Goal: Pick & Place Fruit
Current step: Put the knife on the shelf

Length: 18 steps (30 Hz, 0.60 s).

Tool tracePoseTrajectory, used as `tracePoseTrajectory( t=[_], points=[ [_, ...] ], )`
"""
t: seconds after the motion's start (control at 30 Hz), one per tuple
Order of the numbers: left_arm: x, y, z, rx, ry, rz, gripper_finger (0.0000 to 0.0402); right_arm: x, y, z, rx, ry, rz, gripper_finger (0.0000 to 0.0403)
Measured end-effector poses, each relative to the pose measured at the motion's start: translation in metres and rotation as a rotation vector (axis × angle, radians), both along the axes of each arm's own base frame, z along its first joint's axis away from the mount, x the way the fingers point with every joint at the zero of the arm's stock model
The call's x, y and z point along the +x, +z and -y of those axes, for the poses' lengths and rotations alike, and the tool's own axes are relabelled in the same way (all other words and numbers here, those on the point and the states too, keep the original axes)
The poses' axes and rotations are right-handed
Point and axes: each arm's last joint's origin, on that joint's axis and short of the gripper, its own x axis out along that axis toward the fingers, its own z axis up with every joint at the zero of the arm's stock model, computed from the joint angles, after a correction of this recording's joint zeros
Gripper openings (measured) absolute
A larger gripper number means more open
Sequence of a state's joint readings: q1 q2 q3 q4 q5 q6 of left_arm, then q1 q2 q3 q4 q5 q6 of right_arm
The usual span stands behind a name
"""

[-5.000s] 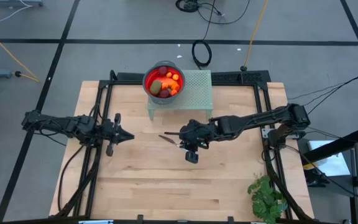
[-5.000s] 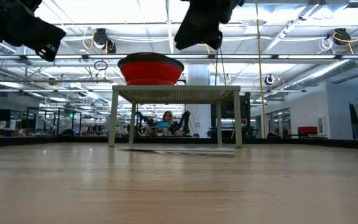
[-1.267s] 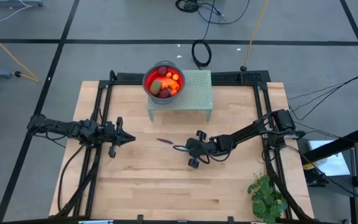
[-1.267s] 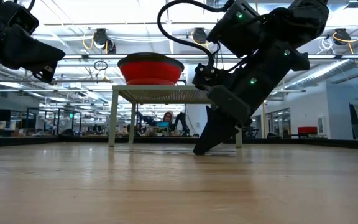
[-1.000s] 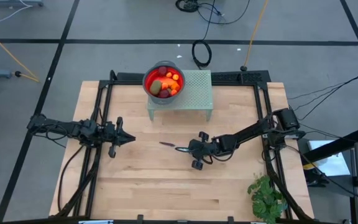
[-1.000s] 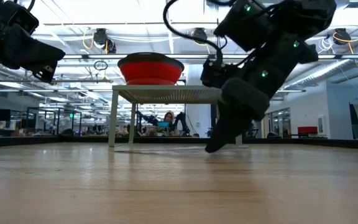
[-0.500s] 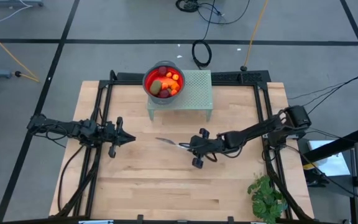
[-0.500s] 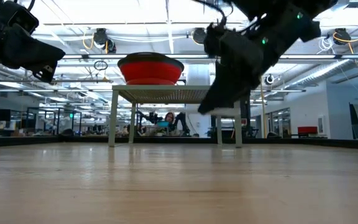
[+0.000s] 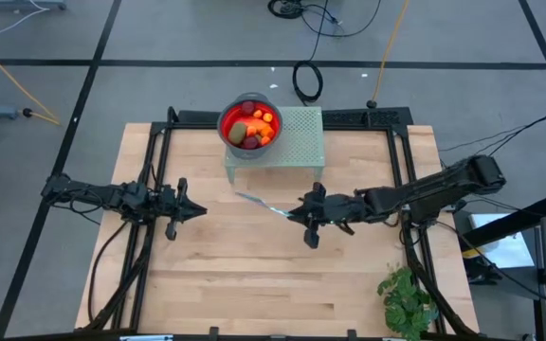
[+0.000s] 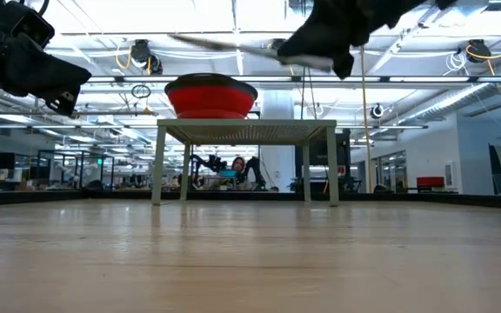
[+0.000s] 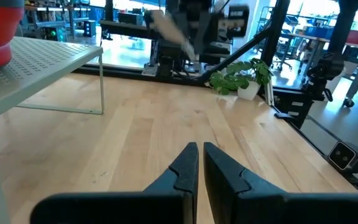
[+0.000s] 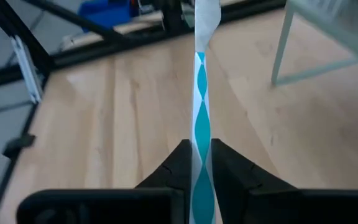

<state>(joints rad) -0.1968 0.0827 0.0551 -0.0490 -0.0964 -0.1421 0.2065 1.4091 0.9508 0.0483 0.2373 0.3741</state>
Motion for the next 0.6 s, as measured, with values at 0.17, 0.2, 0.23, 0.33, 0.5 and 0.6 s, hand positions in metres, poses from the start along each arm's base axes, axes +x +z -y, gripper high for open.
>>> tracePoseTrajectory(
  t=[0.17, 0.2, 0.23, 0.33, 0.5, 0.6],
  points=[
    [0.000, 0.000, 0.000, -0.001, 0.000, 0.000, 0.0024, -0.012, 0.021, -0.001, -0.004, 0.017, 0.072, 0.0032],
    [0.000, 0.000, 0.000, -0.001, 0.000, 0.000, 0.0024, -0.014, 0.024, -0.001, -0.003, 0.018, 0.085, 0.0032],
    [0.000, 0.000, 0.000, -0.001, 0.000, 0.000, 0.0024, -0.016, 0.027, 0.000, -0.003, 0.018, 0.096, 0.0033],
    [0.000, 0.000, 0.000, -0.001, 0.000, 0.000, 0.0024, -0.022, 0.036, 0.000, -0.009, -0.003, 0.131, 0.0035],
    [0.000, 0.000, 0.000, -0.003, 0.001, 0.000, 0.0024, -0.031, 0.049, 0.001, -0.044, -0.024, 0.177, 0.0032],
    [0.000, 0.000, 0.000, -0.004, 0.001, 0.000, 0.0024, -0.035, 0.055, 0.003, -0.058, -0.043, 0.200, 0.0035]
  ],
)
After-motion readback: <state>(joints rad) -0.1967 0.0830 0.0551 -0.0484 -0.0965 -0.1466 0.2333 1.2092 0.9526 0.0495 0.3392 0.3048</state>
